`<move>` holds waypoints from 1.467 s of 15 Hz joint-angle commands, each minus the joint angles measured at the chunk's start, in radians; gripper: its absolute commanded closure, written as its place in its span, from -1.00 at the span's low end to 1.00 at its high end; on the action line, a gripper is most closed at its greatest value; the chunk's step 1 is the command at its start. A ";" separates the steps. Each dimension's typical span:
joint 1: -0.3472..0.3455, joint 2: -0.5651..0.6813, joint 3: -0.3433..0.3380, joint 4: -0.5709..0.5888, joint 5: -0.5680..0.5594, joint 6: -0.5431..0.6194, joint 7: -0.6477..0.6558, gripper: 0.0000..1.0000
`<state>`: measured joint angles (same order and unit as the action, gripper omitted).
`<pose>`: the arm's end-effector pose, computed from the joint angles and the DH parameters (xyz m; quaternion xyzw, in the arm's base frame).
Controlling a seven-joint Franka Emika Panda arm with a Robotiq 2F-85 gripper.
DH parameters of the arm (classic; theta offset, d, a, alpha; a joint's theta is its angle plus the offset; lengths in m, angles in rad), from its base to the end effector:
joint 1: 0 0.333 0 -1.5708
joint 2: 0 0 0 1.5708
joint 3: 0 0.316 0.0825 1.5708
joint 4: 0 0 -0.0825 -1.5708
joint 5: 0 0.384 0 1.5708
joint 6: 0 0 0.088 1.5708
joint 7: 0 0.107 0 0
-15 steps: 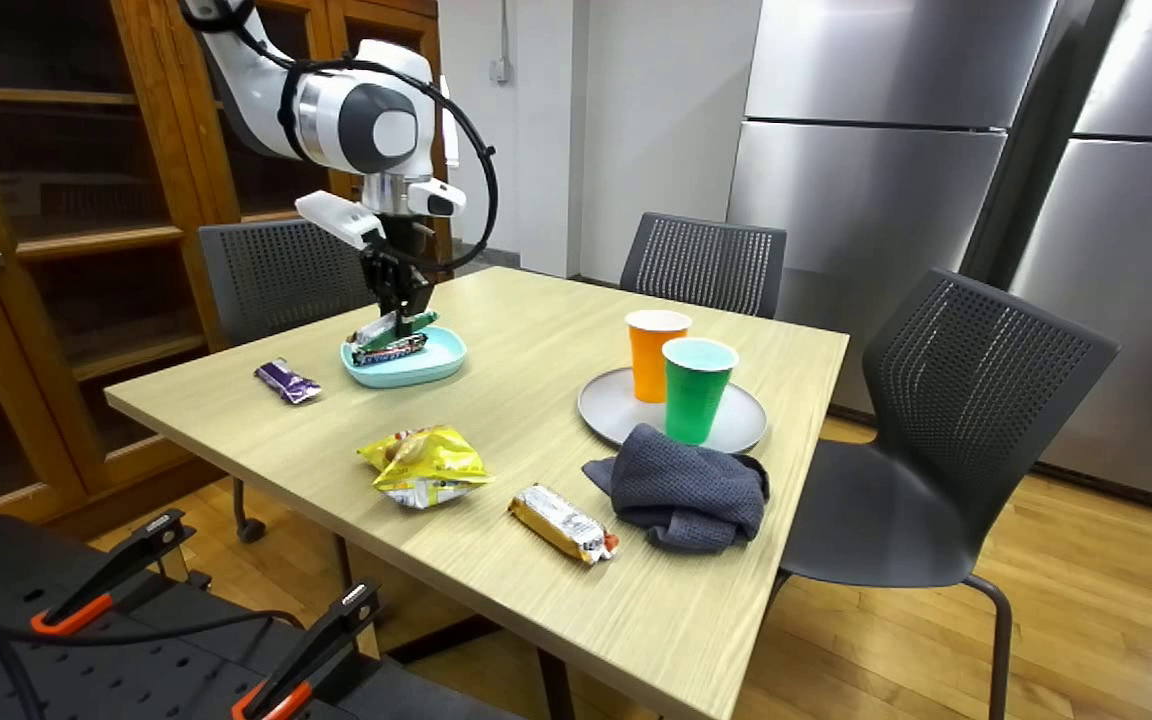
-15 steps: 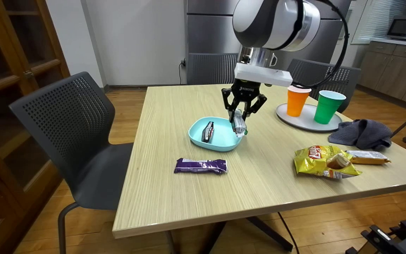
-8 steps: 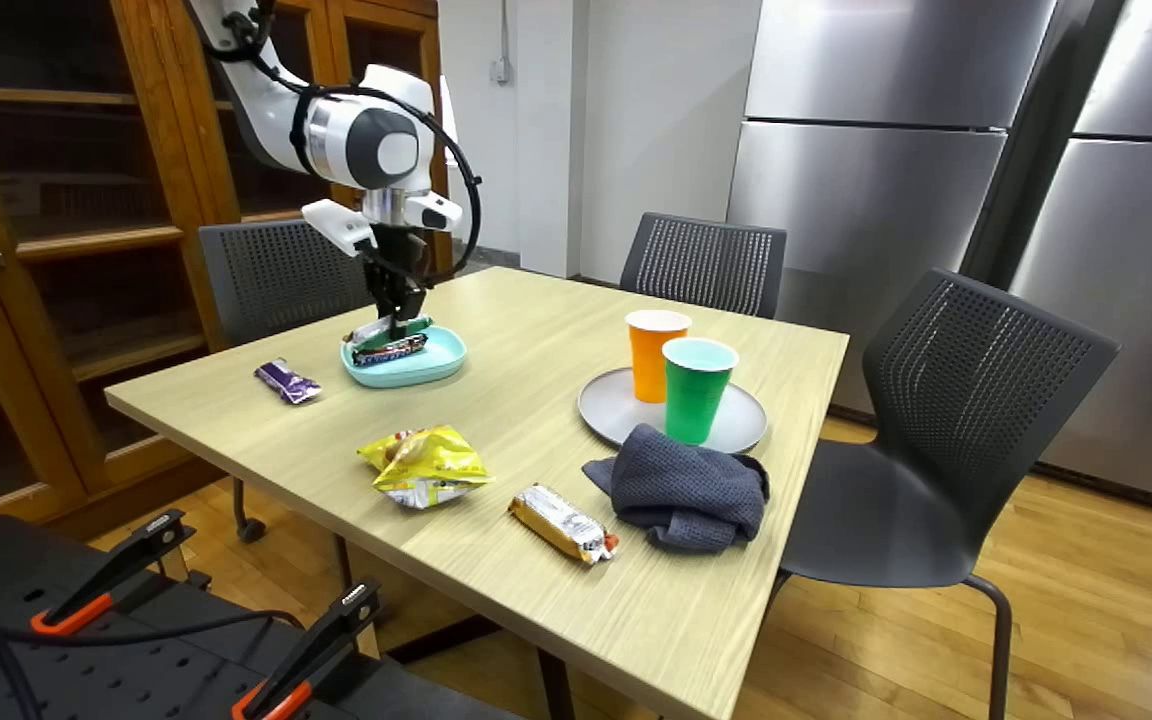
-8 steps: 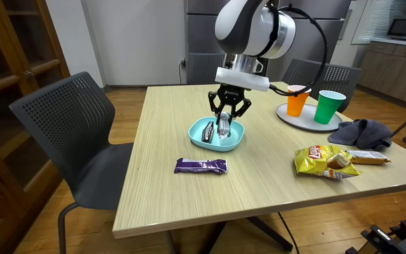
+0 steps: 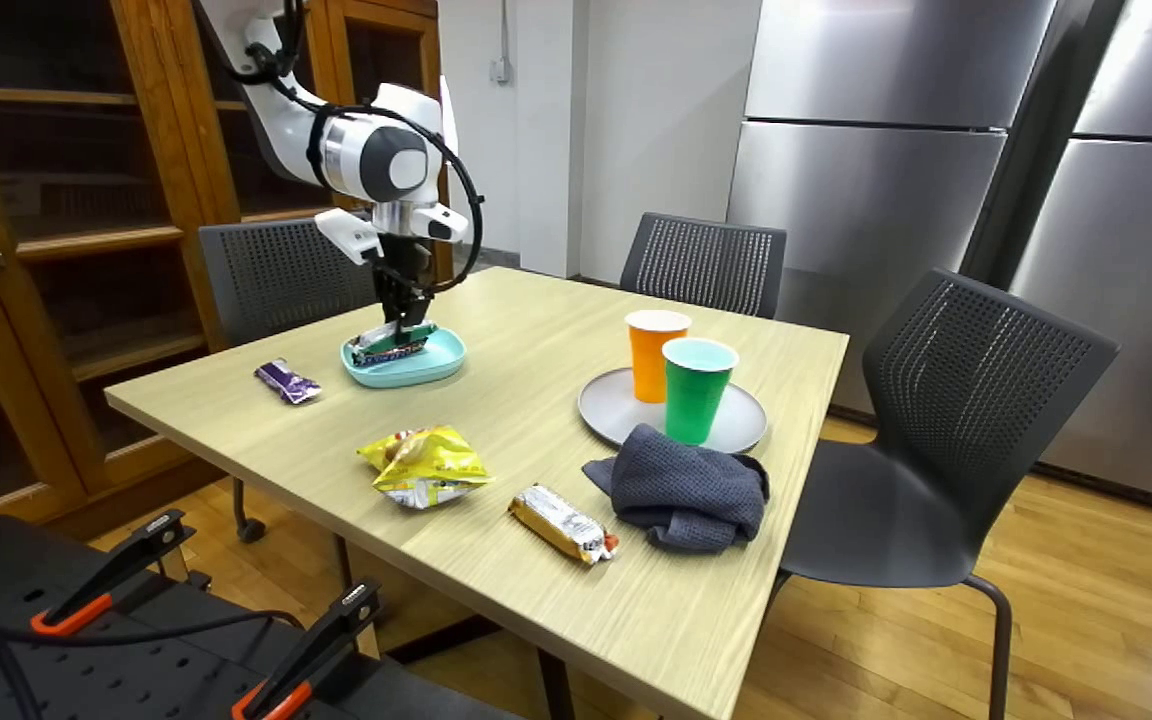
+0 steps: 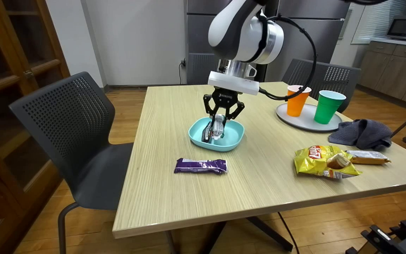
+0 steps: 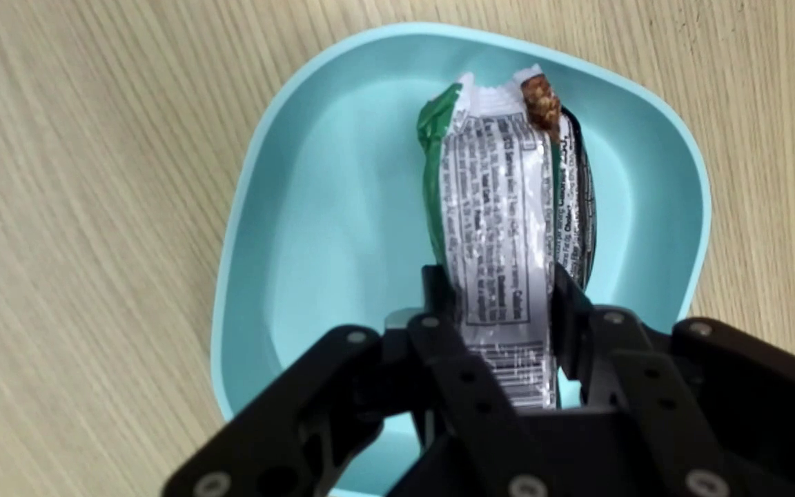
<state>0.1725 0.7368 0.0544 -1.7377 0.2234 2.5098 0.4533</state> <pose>0.6515 0.1456 0.1576 -0.9744 0.2074 0.0126 0.0862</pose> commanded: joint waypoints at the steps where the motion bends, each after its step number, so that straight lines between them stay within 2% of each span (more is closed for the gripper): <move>1: 0.001 0.041 0.006 0.068 0.034 -0.032 0.017 0.76; 5: -0.003 0.057 0.009 0.079 0.050 -0.020 0.007 0.76; 6: -0.004 0.055 0.008 0.077 0.051 -0.022 0.007 -0.24; 7: -0.006 0.053 0.010 0.074 0.053 -0.023 0.002 -0.26; 12: -0.022 -0.002 0.009 0.009 0.051 -0.041 -0.020 -0.97; 19: -0.024 -0.116 -0.012 -0.110 0.017 -0.063 -0.054 -1.00; 20: -0.016 -0.041 -0.012 -0.039 0.032 -0.030 -0.025 -1.00; 22: -0.017 -0.069 -0.014 -0.066 0.028 -0.040 -0.036 -1.00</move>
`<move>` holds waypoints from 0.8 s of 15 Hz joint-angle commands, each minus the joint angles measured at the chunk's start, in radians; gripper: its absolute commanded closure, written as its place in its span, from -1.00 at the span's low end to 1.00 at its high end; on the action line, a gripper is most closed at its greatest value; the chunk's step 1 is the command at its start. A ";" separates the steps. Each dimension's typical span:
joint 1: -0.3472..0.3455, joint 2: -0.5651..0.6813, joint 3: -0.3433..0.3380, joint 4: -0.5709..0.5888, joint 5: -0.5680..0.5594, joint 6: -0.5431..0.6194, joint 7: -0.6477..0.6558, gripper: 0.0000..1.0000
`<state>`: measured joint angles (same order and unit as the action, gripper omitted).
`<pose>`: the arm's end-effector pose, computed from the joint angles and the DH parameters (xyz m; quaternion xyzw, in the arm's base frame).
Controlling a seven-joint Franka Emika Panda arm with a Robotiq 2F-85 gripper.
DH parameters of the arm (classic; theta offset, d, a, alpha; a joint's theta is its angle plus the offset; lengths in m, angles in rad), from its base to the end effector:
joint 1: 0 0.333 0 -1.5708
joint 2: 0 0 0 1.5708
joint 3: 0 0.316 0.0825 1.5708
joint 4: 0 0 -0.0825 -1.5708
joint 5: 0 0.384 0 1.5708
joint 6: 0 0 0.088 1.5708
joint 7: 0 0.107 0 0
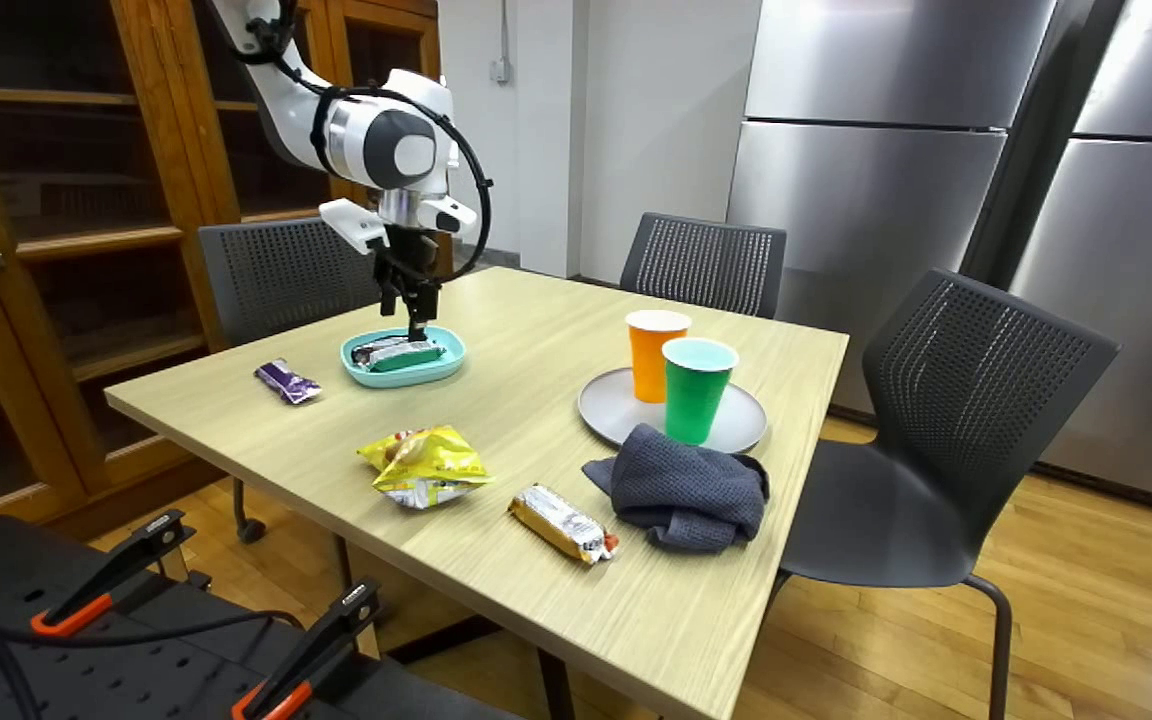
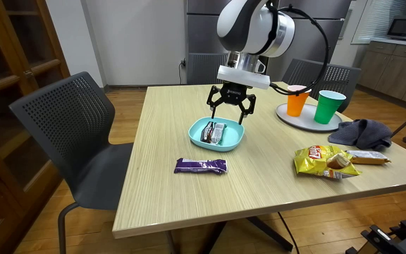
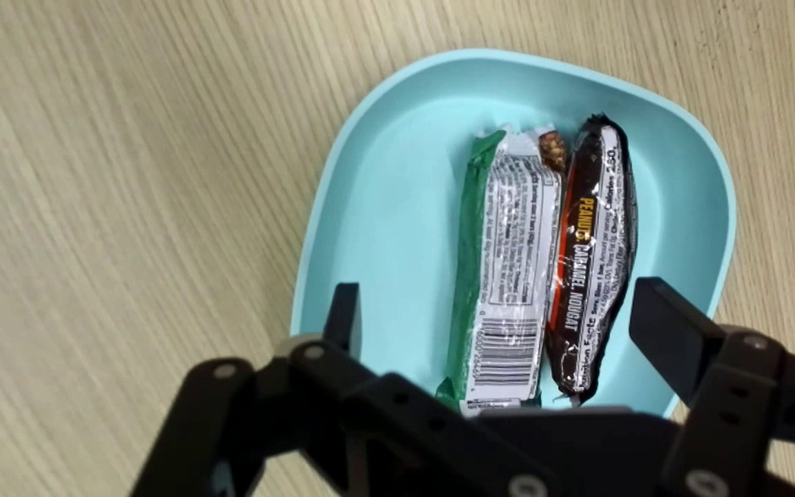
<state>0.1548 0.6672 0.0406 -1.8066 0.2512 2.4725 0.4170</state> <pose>0.6388 0.1241 0.1729 -0.9732 0.2115 0.0284 0.0855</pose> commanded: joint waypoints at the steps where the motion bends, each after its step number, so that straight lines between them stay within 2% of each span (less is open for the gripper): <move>1: 0.000 -0.007 -0.001 -0.005 -0.001 -0.005 -0.001 -1.00; 12: 0.000 -0.011 -0.001 -0.015 -0.002 -0.005 -0.003 -1.00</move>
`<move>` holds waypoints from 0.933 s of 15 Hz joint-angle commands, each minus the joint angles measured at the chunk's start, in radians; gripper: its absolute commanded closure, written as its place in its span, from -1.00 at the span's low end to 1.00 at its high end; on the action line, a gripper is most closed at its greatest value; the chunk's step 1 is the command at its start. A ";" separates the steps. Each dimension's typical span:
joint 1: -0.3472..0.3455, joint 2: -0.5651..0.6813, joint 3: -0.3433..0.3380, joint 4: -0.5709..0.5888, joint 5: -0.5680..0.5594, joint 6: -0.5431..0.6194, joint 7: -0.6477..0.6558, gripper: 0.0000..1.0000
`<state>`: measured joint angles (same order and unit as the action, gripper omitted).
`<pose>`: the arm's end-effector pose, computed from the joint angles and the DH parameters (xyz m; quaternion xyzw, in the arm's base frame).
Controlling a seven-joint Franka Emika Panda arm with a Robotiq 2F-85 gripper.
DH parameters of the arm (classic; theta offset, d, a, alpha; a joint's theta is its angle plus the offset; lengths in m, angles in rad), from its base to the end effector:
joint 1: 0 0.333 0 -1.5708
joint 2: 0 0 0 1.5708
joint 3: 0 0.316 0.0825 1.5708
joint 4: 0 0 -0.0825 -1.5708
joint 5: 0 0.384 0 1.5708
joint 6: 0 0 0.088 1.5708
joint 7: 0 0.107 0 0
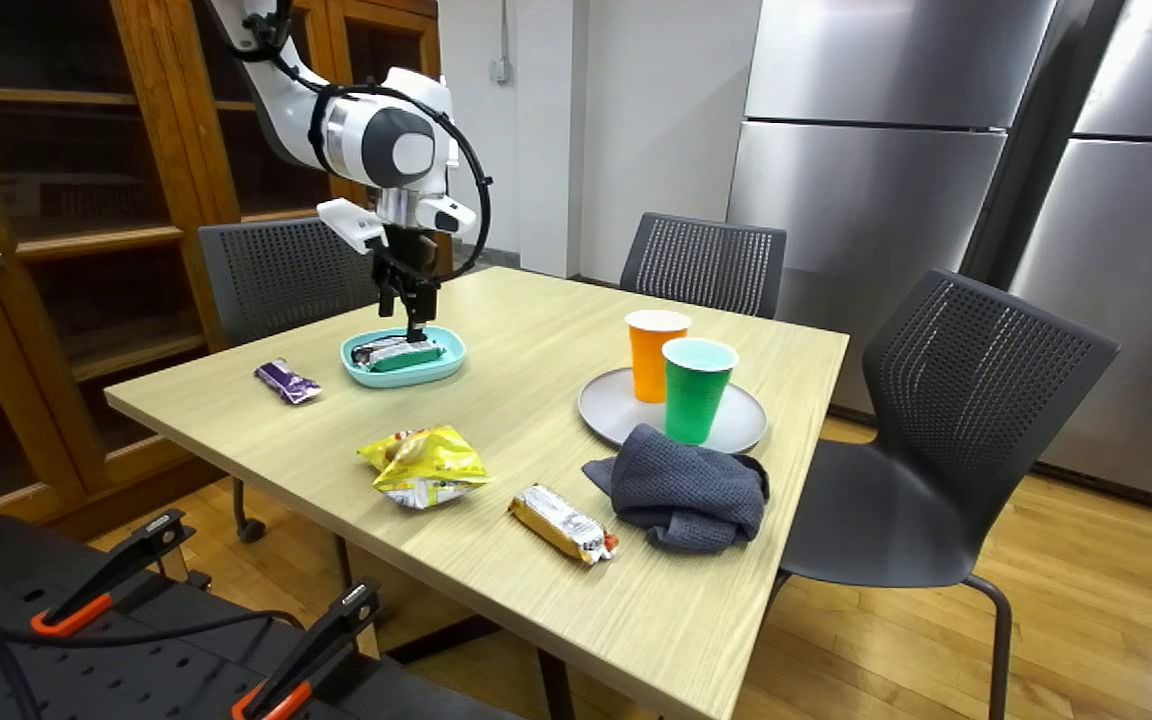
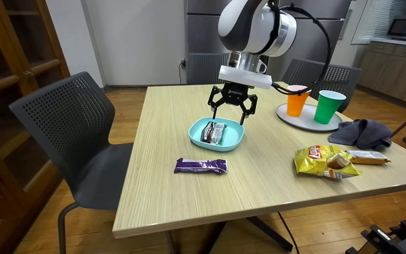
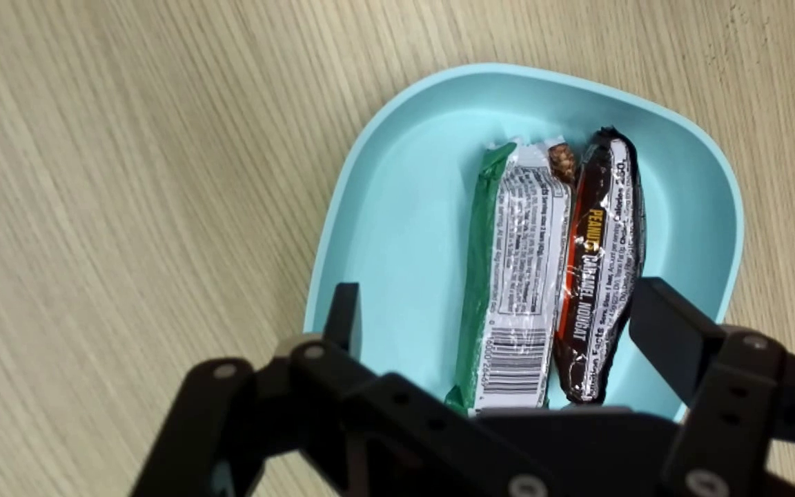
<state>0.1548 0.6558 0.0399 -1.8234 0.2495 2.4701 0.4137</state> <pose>0.6345 0.1230 0.1735 -0.9737 0.2095 0.0316 0.0834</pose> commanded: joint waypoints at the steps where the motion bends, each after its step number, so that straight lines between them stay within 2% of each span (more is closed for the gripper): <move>1: 0.000 0.000 0.000 0.002 0.000 -0.003 0.001 -1.00; 9: 0.000 0.000 0.000 0.002 0.000 -0.003 0.001 -1.00; 14: 0.024 -0.043 0.007 -0.082 -0.018 0.040 -0.023 -1.00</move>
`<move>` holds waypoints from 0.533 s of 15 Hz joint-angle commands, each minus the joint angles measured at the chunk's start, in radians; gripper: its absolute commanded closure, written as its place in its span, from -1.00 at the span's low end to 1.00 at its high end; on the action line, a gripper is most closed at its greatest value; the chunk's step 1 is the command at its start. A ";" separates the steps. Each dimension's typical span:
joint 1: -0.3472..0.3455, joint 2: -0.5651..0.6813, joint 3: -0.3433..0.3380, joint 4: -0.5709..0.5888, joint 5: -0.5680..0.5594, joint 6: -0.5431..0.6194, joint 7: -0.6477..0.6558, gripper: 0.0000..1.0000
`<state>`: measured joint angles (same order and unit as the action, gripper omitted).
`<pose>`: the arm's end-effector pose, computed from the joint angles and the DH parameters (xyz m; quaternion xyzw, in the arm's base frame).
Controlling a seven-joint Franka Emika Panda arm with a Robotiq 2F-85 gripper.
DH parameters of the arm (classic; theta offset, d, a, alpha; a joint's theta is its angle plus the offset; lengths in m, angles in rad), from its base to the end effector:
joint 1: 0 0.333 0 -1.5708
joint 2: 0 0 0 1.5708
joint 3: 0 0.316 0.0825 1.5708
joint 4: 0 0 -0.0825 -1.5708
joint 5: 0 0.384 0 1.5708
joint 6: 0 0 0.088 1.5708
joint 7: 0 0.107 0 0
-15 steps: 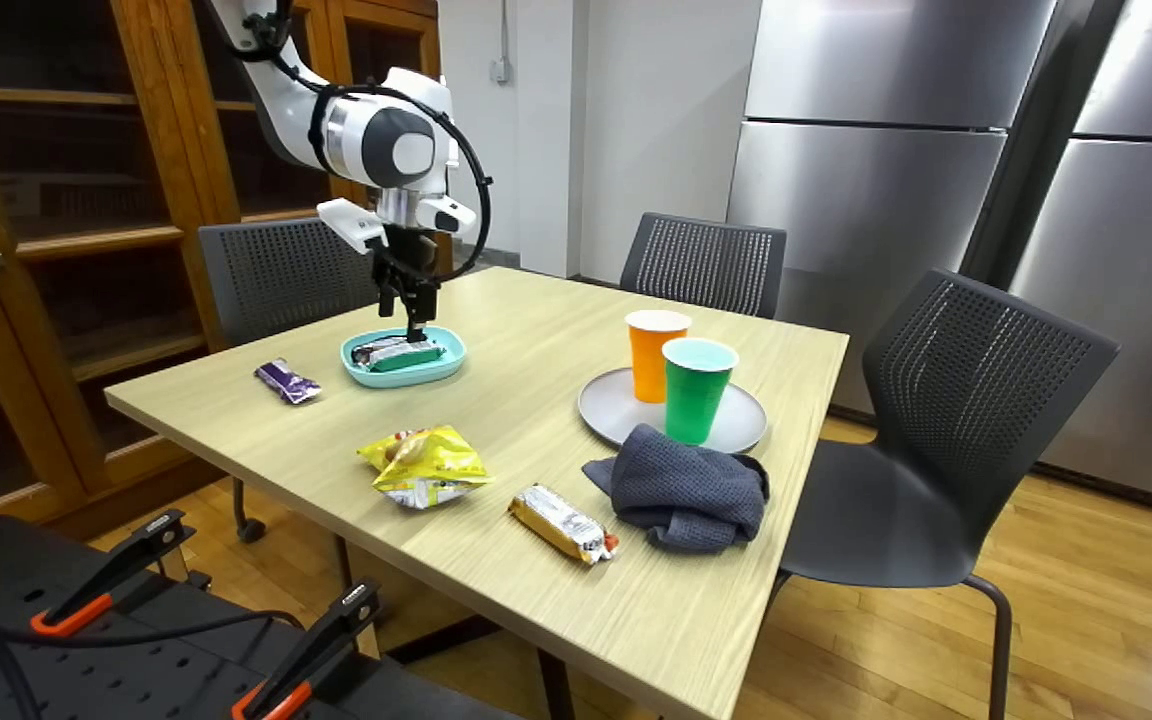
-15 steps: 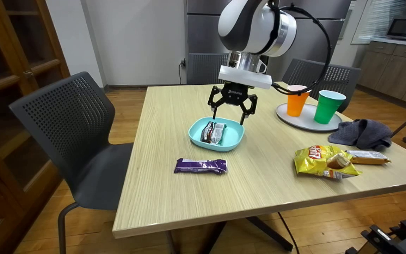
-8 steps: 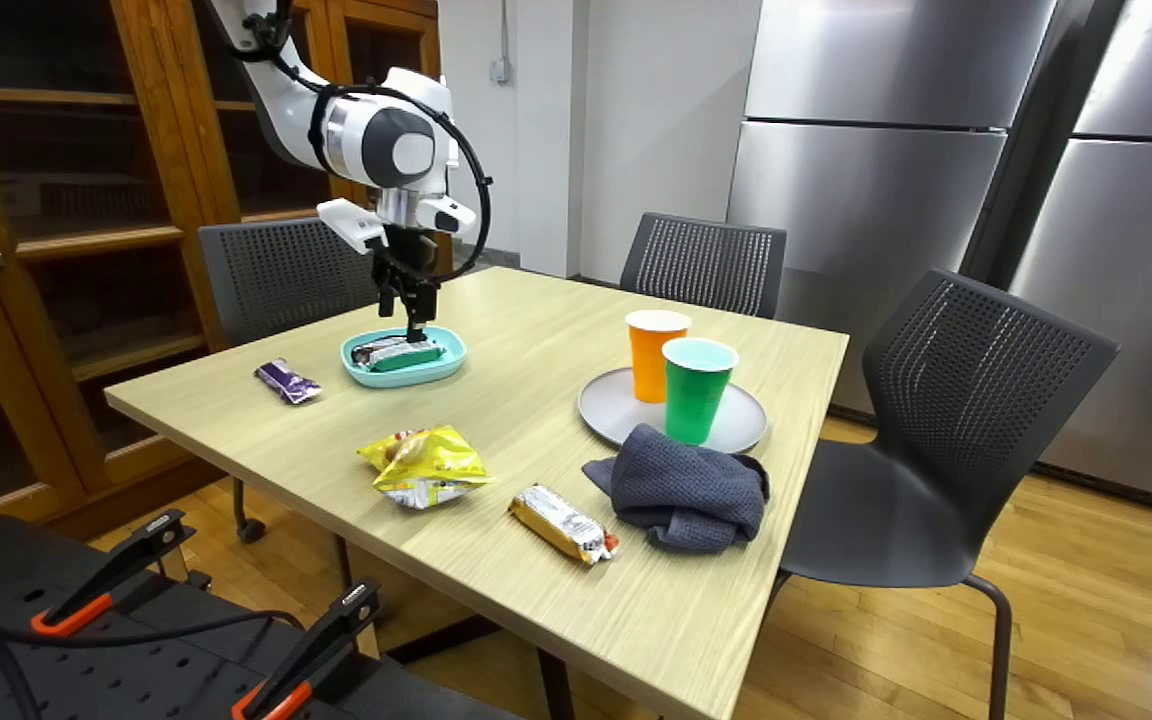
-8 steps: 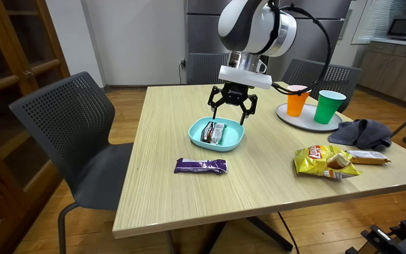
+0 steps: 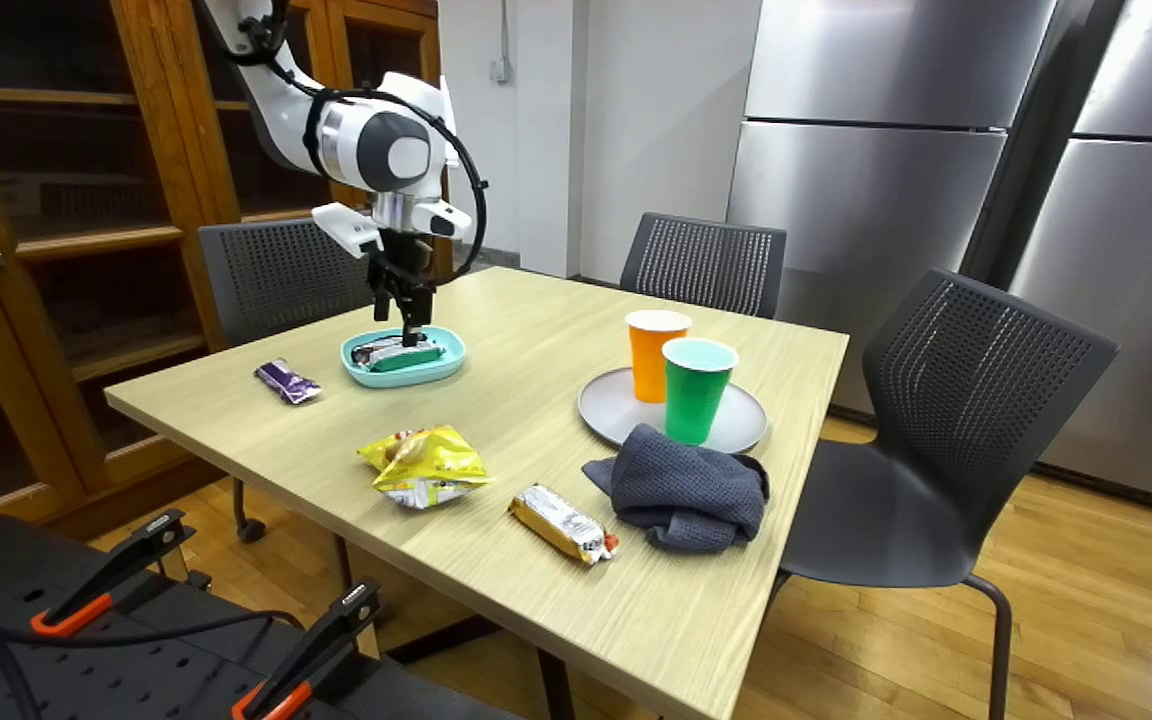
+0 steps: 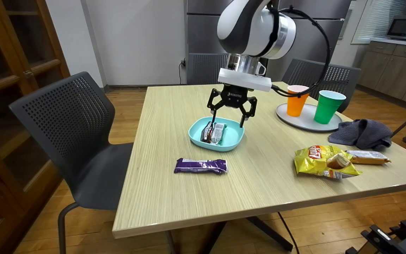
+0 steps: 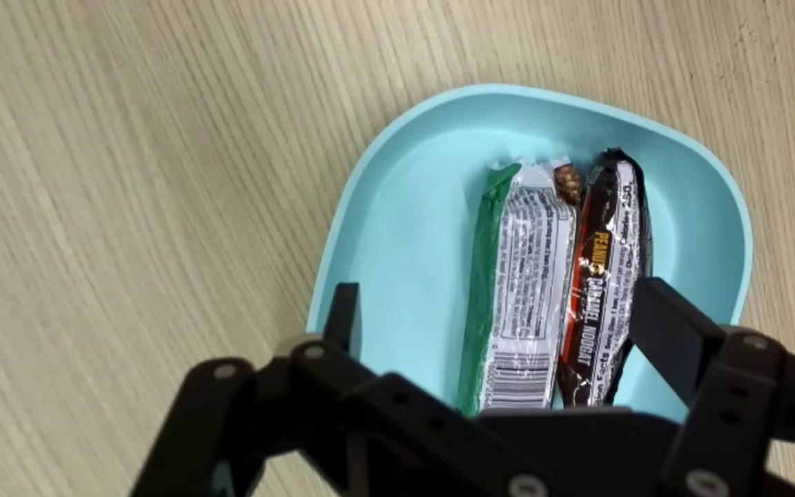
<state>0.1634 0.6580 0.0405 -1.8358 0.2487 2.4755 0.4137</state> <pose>0.6292 0.1280 0.1678 -0.9746 0.2055 0.0360 0.0810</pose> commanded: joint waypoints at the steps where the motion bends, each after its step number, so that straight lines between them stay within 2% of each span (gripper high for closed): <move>1: 0.020 -0.050 0.010 -0.083 -0.022 0.042 -0.033 -1.00; 8: 0.083 -0.108 0.016 -0.209 -0.137 0.141 -0.116 -1.00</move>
<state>0.2323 0.6203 0.0462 -1.9596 0.1558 2.5701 0.3461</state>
